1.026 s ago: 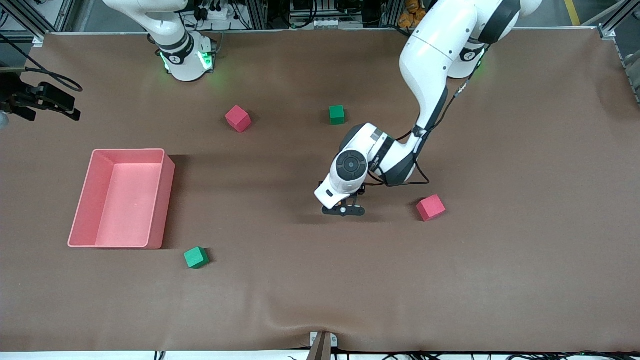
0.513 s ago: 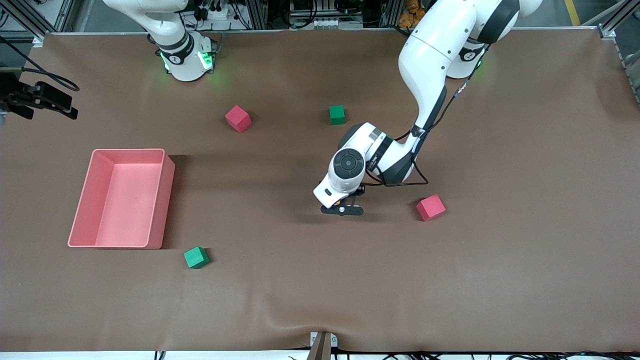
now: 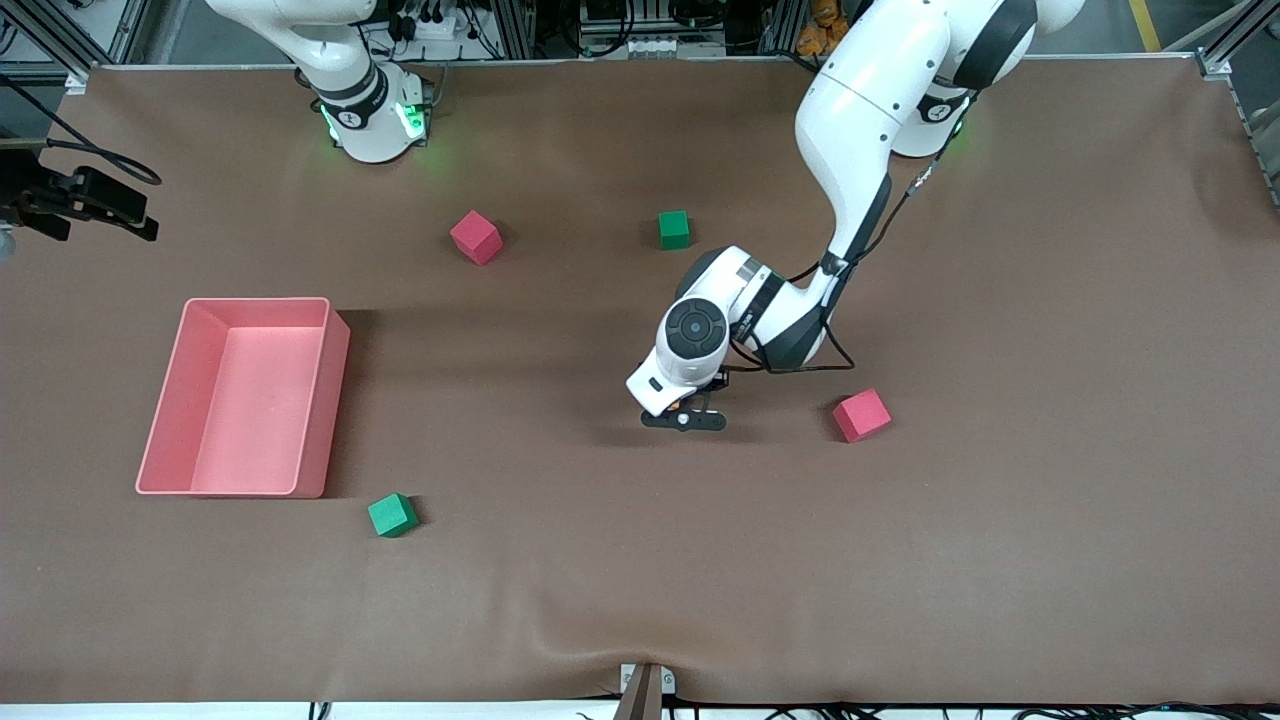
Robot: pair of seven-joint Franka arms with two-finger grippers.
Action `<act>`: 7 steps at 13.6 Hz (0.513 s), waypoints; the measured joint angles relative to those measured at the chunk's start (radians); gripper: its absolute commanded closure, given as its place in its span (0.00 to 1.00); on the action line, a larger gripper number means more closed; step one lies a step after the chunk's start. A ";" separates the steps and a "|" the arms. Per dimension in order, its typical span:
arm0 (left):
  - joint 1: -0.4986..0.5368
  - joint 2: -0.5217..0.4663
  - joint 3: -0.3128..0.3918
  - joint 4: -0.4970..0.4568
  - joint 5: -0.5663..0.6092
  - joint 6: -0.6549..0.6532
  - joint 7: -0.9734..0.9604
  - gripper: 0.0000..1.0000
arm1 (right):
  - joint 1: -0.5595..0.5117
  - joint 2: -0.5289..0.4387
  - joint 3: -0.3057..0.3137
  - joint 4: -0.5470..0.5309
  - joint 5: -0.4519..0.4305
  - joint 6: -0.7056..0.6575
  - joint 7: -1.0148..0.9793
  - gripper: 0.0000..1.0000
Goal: Place and upright button with both arms
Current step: 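Close the left gripper around the button's black body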
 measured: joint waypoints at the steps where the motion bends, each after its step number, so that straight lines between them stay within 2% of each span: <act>1: 0.000 0.000 0.000 0.000 0.000 0.000 0.000 0.82 | 0.000 0.000 0.000 0.000 0.000 0.000 0.000 0.00; 2: 0.000 0.000 0.000 0.000 0.000 0.000 0.000 0.87 | 0.000 0.000 0.000 0.000 0.000 0.000 0.000 0.00; 4: 0.000 0.000 0.000 0.001 0.000 0.001 0.000 0.89 | 0.000 0.000 0.000 0.000 0.000 0.000 0.000 0.00; 5: 0.000 0.000 0.000 0.001 0.000 0.001 0.000 0.97 | 0.000 0.000 0.000 0.000 0.000 0.000 0.000 0.00; 7: -0.001 0.000 -0.001 0.004 0.000 0.003 -0.001 1.00 | 0.000 0.000 0.000 0.000 0.000 0.000 0.000 0.00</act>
